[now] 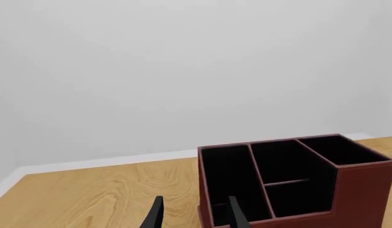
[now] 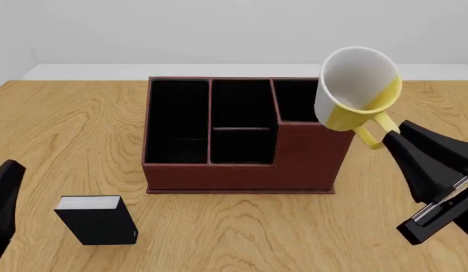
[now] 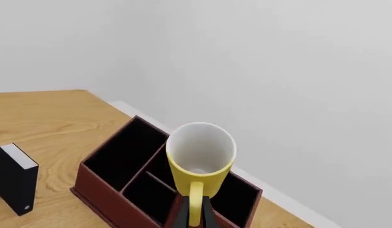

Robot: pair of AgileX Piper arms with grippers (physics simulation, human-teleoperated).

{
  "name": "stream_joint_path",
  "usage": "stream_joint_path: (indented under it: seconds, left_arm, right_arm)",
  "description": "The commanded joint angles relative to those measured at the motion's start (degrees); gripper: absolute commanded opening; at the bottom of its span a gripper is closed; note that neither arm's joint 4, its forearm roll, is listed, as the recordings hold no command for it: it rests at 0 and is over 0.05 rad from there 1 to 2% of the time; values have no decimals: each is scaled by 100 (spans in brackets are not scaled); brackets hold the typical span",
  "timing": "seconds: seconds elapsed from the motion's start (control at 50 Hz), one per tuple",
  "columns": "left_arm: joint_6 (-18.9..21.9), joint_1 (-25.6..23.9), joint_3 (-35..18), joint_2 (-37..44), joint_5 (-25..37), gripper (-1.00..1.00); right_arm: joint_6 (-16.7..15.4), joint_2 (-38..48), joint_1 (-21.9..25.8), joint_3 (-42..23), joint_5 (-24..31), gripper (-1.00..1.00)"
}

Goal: Pick up the yellow and white mug and place it to the right of the caddy.

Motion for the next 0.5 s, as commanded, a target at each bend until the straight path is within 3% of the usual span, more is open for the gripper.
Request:
stream_joint_path:
  seconds: [0.02, 0.5]
  left_arm:
    - [-16, -23, 82, 84, -127, 100]
    - [59, 77, 241, 1002, -1104, 100]
  right_arm:
    - [59, 12, -273, -135, -32, -100]
    - [231, 488, -1019, -375, -415, -100]
